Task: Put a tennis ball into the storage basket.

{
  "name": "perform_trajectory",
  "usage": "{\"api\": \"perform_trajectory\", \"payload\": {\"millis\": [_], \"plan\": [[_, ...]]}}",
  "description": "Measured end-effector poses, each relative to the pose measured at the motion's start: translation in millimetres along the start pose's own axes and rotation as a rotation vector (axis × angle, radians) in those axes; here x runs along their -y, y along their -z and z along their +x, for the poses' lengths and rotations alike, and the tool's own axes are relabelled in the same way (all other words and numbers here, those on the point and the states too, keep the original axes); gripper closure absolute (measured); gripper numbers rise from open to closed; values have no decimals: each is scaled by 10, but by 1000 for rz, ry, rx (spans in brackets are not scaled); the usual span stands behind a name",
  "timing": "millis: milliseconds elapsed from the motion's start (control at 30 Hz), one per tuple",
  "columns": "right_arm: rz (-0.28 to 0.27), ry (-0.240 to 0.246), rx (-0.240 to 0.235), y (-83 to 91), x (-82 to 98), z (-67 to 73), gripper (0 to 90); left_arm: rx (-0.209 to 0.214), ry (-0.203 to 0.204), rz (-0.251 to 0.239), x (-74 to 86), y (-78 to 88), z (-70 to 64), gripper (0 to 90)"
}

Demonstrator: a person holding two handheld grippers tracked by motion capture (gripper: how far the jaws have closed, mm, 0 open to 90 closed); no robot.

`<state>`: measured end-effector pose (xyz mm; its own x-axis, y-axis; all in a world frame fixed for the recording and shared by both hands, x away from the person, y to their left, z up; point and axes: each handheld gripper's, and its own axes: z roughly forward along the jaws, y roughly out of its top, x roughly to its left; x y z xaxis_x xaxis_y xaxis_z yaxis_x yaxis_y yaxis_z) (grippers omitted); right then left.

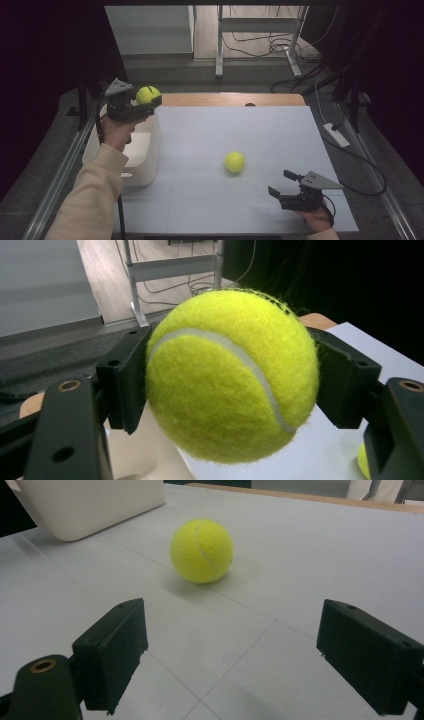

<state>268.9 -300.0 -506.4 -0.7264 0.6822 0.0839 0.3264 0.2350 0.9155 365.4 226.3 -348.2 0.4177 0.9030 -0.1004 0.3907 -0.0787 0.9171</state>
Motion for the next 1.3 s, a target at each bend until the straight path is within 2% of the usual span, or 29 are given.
{"api": "perform_trajectory", "payload": {"millis": [400, 533, 767, 1300], "plan": [[-3, -1, 1, 1, 0, 0, 127, -54, 8, 9, 4, 46, 149, 264], [0, 0, 1, -2, 0, -1, 127, -92, -12, 35, 2, 39, 221, 263], [2, 3, 1, -3, 1, -2, 127, -133, 5, 48, 3, 55, 365, 264], [0, -1, 2, -1, 7, -7, 127, -172, 49, 76, 50, -11, 549, 263]]}}
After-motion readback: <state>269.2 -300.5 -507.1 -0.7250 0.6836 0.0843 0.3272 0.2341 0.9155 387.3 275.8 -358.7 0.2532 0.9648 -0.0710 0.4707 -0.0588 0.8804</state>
